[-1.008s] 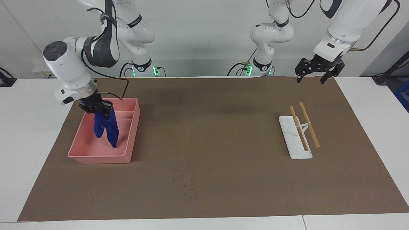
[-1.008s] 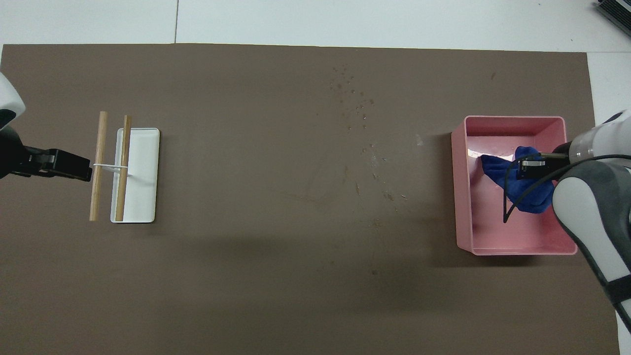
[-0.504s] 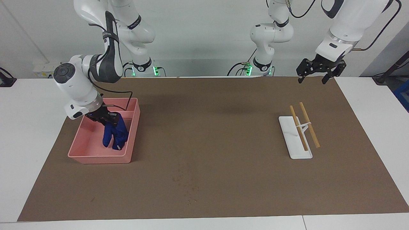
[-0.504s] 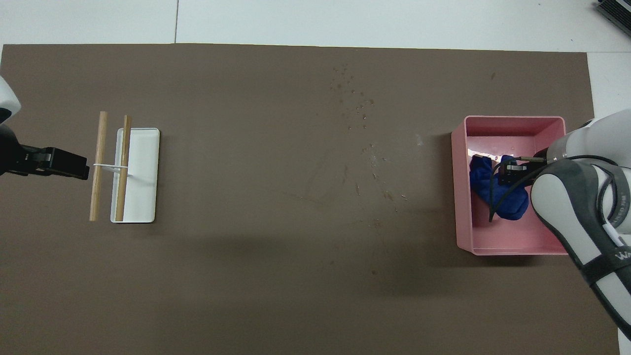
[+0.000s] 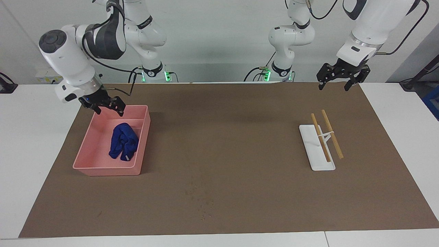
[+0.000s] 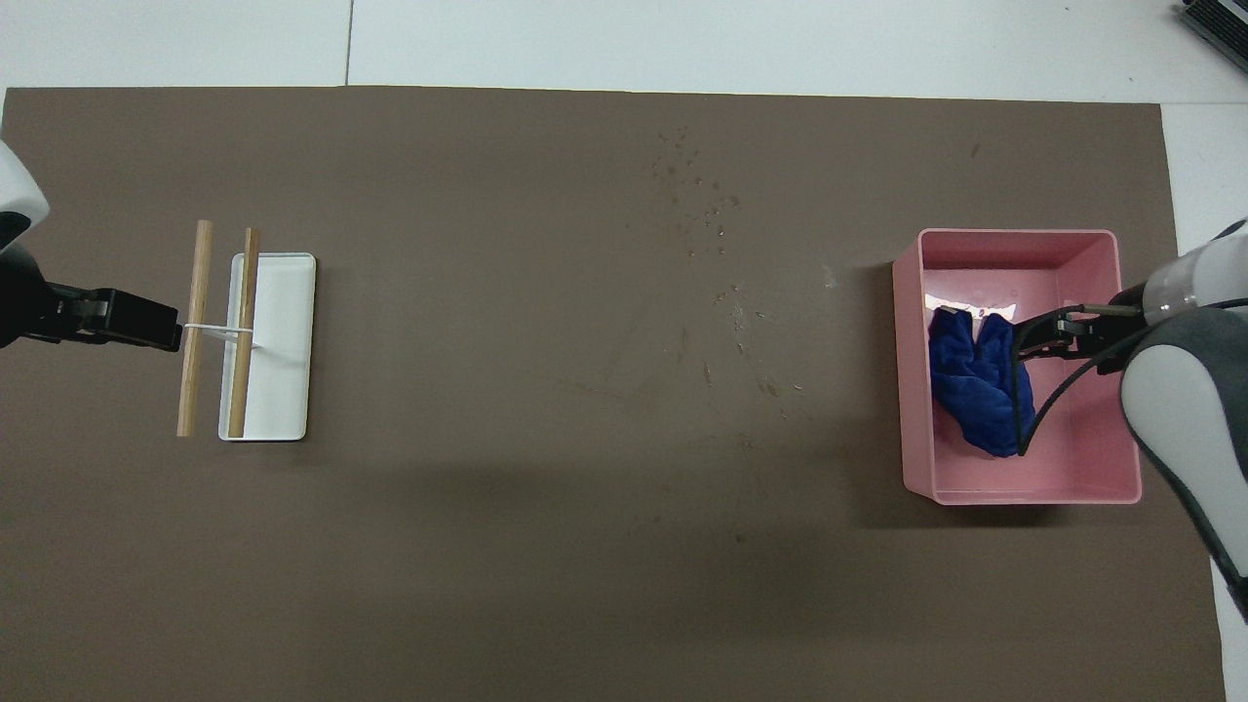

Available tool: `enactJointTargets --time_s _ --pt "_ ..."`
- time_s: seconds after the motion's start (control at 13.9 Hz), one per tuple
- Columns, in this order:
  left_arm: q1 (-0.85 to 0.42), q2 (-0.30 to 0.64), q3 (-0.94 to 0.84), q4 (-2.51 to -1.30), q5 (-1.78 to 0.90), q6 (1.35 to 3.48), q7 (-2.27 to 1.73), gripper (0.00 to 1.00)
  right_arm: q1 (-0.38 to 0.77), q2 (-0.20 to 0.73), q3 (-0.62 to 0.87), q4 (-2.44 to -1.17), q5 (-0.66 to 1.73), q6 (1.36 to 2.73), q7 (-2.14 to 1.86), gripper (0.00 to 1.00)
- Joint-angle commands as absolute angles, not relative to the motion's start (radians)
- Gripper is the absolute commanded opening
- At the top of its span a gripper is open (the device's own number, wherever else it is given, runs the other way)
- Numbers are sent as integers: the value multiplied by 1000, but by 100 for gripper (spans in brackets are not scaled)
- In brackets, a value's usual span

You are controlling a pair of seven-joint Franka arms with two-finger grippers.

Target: Wipe water with towel using both arms

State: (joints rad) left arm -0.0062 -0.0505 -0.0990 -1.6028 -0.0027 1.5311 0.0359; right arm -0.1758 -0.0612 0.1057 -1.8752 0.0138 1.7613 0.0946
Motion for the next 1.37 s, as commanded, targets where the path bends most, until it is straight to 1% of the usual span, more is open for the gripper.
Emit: enactJointTargets --time_s 0.0,0.14,0.29,0.36,0.58,0.65,1.01,1.15,1.3 --pt "-2 -60 -98 -1603 -6 1502 46 100 -160 -87 118 -1803 -9 1683 149 99" --pt "3 -66 -97 -1615 -5 1509 44 100 -152 -77 120 -1711 -12 1622 182 99" --pt "3 -66 -94 -1615 -5 1509 46 100 -101 -48 123 -1642 -40 1588 231 99" --pt "5 -66 -94 -1617 -5 1511 48 100 -94 -38 123 -1608 -47 1565 247 99" --pt "-3 -71 -101 -1618 -2 1500 45 100 -94 26 124 -1468 -48 1456 273 99" --pt "-5 -72 -98 -1620 -2 1499 46 100 -94 35 124 -1441 -48 1434 273 99" --pt "3 -72 -98 -1620 -2 1502 46 100 -107 8 129 -1450 -34 1410 259 99" --pt "3 -72 -98 -1620 -2 1502 46 100 -107 -9 126 -1474 -31 1381 239 99" --pt "3 -72 -98 -1620 -2 1502 46 100 -109 -29 120 -1505 -31 1382 200 99"
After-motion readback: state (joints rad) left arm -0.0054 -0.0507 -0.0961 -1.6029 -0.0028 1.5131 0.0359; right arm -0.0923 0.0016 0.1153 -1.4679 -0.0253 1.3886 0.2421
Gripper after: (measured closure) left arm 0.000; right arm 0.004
